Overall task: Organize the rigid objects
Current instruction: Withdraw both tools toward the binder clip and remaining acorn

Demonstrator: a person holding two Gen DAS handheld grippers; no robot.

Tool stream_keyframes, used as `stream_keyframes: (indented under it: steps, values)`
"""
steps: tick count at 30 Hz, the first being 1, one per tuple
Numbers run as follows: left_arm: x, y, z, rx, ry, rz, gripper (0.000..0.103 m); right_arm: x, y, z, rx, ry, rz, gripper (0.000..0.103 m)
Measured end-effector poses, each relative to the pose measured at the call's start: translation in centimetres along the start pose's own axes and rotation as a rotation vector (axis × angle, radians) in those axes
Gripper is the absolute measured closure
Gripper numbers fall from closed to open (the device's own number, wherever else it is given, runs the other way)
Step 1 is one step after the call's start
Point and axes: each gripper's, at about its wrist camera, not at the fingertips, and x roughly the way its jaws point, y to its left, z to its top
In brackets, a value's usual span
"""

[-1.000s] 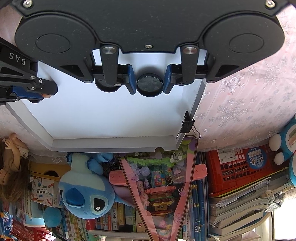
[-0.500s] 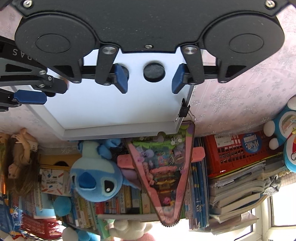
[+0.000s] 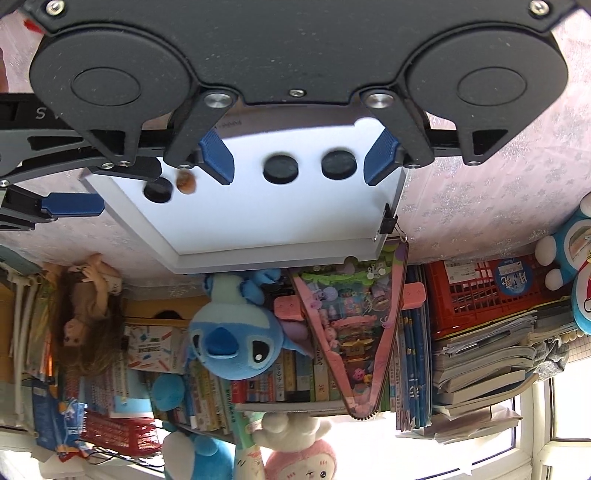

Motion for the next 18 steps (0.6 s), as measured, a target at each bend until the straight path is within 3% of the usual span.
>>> stream_keyframes:
  steps: [18]
  values:
    - [-7.1,-0.2,-6.1,-0.011,-0.004,-0.085,0.022,-6.2,-0.7,-5.6,-0.017,-0.028,0.014,0.011]
